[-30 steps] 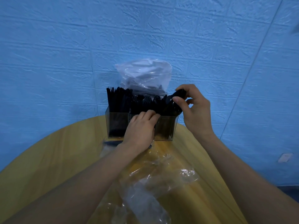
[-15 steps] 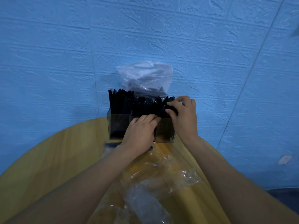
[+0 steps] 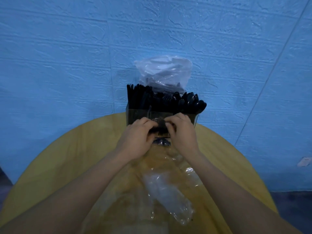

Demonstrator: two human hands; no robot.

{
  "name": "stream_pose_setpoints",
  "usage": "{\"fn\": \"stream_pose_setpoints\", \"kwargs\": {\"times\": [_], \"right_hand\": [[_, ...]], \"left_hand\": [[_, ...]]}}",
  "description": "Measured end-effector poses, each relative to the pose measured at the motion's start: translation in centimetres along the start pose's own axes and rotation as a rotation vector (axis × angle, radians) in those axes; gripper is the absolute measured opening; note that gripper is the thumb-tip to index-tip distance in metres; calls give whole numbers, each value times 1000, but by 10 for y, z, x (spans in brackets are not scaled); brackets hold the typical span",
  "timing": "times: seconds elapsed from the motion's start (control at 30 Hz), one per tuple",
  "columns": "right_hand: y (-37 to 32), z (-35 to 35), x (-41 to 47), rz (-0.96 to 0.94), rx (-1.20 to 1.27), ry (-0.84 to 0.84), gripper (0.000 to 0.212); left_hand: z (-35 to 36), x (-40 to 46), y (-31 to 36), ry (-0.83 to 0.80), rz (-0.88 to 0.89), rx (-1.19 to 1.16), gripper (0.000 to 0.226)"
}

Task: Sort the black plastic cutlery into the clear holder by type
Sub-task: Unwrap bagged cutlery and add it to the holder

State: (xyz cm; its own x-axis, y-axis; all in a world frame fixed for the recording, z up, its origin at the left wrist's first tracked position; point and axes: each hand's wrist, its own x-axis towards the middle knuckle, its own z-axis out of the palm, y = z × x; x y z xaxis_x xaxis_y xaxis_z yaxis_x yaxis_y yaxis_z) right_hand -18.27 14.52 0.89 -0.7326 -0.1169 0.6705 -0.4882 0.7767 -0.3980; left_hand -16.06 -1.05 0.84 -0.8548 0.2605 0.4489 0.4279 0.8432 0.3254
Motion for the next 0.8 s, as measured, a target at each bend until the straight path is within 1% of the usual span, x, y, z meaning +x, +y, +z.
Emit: {"fn": "stream_pose_setpoints", "kwargs": {"times": [0.07, 0.13, 0.2, 0.27, 0.33, 0.43, 0.57, 0.63, 0.7, 0.8], "right_hand": [[-3, 13, -6, 66, -30, -178, 28], [-4, 23, -12, 128, -126, -322, 37], [-3, 29, -16, 194, -223, -437, 43], [-4, 31, -18, 228, -253, -496, 40], [-5, 30, -16, 226, -248, -484, 32], [-9, 25, -12, 202, -202, -402, 26], [-18, 10, -10, 114, -42, -241, 23], [-23, 0, -13, 79, 45, -187, 21], [-24, -6, -19, 72, 108, -167, 16], [-21, -9, -23, 83, 175, -177, 15]], "left_hand": [[-3, -13, -11, -20, -53, -44, 37], [-3, -25, -23, -36, -102, -73, 35], [-1, -35, -33, -56, -150, -81, 36], [3, -43, -39, -64, -194, -98, 37], [7, -48, -43, -47, -215, -118, 37], [11, -49, -46, 36, -234, -193, 37], [7, -46, -46, 278, -281, -340, 35], [1, -43, -45, 390, -305, -411, 33], [-2, -42, -44, 451, -326, -443, 33], [-5, -43, -41, 481, -323, -464, 35]]}}
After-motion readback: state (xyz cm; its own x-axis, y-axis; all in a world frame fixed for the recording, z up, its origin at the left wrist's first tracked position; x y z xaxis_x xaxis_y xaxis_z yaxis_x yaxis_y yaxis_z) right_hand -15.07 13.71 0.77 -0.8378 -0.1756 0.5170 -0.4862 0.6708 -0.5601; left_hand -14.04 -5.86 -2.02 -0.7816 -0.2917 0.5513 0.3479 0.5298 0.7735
